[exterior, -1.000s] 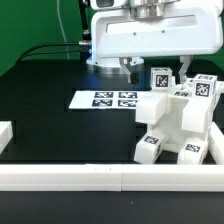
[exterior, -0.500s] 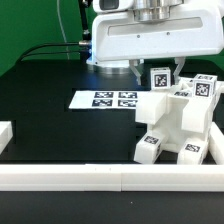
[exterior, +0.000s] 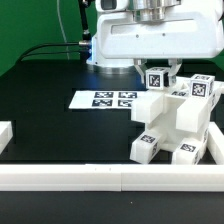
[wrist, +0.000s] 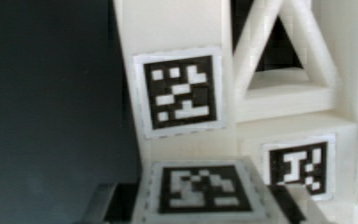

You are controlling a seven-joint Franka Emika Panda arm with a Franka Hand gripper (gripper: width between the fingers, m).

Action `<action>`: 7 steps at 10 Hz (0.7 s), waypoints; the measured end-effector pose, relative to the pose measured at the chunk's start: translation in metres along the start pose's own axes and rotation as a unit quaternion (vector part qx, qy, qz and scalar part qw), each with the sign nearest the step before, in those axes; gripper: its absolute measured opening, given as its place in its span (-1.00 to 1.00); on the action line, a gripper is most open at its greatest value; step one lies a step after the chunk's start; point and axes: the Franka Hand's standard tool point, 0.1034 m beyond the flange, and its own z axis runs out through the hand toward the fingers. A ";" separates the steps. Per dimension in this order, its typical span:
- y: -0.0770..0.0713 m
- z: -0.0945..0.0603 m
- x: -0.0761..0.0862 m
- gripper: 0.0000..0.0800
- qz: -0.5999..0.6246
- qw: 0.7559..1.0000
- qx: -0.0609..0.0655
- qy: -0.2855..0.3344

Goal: Assemble chair

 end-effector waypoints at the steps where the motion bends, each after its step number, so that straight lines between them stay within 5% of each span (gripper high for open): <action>1: -0.001 0.000 0.001 -0.34 0.039 0.999 0.000 0.000; 4: -0.001 0.000 0.002 -0.34 0.185 0.983 0.000 0.001; 7: 0.000 0.000 0.001 -0.34 0.396 0.918 -0.003 -0.017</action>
Offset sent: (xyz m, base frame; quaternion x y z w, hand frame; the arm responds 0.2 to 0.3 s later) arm -0.0014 -0.0150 0.0005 -0.0359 0.0235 0.2245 0.9735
